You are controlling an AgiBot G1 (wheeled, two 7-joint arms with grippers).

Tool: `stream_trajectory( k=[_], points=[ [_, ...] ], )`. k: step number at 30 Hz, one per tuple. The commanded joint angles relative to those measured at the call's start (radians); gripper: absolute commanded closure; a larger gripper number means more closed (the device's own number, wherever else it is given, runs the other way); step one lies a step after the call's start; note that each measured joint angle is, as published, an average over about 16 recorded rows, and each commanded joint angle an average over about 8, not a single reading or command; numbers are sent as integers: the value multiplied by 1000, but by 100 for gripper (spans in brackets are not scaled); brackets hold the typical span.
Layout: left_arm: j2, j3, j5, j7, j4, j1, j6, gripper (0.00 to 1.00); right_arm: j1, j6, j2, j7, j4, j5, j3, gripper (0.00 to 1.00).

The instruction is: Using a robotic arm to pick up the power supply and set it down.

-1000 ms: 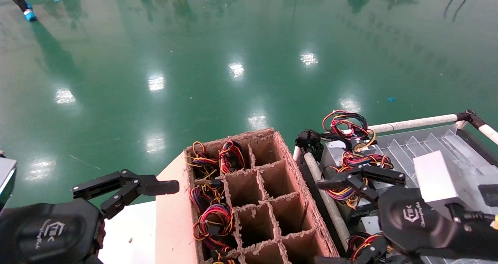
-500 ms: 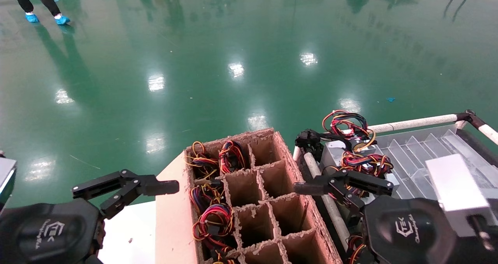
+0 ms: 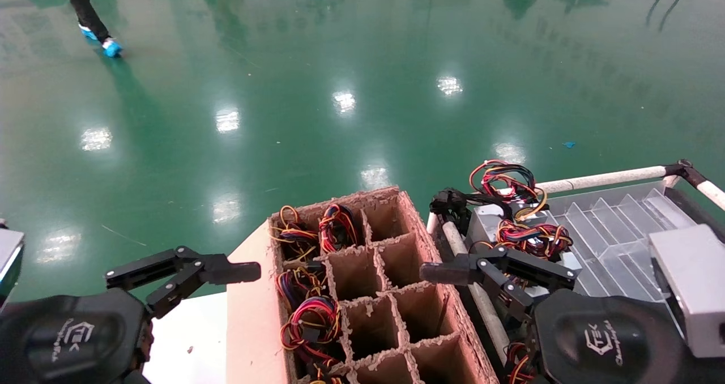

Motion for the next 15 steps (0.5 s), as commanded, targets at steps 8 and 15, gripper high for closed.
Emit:
stream_trajectory(
  k=[8,15],
  points=[
    [0,0,0,0,0,0,0,0,-3,0,-1,0,1,2,2,0],
    [0,0,0,0,0,0,0,0,-5,0,-2,0,2,3,4,0]
  ],
)
